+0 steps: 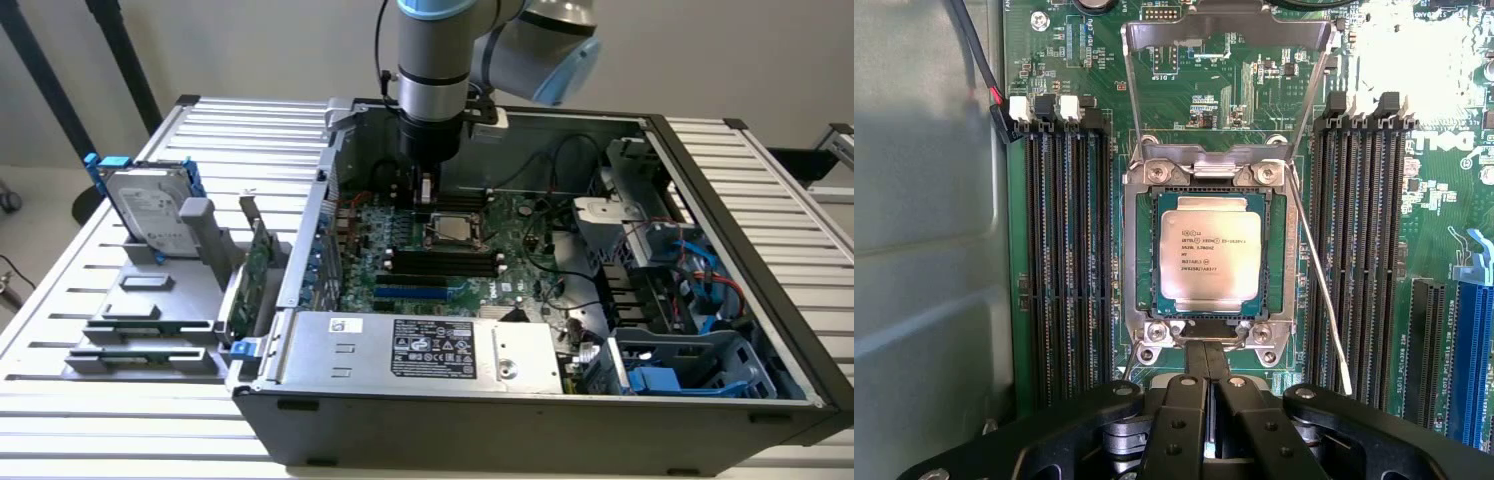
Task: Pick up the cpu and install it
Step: 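Close the cpu cover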
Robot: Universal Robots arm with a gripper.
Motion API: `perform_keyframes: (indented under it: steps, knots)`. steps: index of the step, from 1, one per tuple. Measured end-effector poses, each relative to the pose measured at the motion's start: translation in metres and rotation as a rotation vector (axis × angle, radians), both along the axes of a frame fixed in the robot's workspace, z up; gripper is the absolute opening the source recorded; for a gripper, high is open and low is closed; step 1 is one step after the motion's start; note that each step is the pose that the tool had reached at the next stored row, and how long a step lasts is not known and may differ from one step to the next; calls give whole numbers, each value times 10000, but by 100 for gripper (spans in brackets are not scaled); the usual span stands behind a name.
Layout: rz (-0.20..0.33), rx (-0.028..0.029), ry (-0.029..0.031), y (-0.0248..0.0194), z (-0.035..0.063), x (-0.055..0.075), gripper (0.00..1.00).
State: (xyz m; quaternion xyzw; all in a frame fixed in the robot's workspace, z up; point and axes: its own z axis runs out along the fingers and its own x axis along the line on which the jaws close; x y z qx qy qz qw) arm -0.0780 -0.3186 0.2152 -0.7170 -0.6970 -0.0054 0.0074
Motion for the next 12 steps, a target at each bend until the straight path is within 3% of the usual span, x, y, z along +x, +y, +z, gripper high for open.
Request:
perform_keyframes:
  steps: [5,12]
  knots:
    - [0,-1,11,-7,34,38,11]
    - [0,23,93,-49,200,319,11]
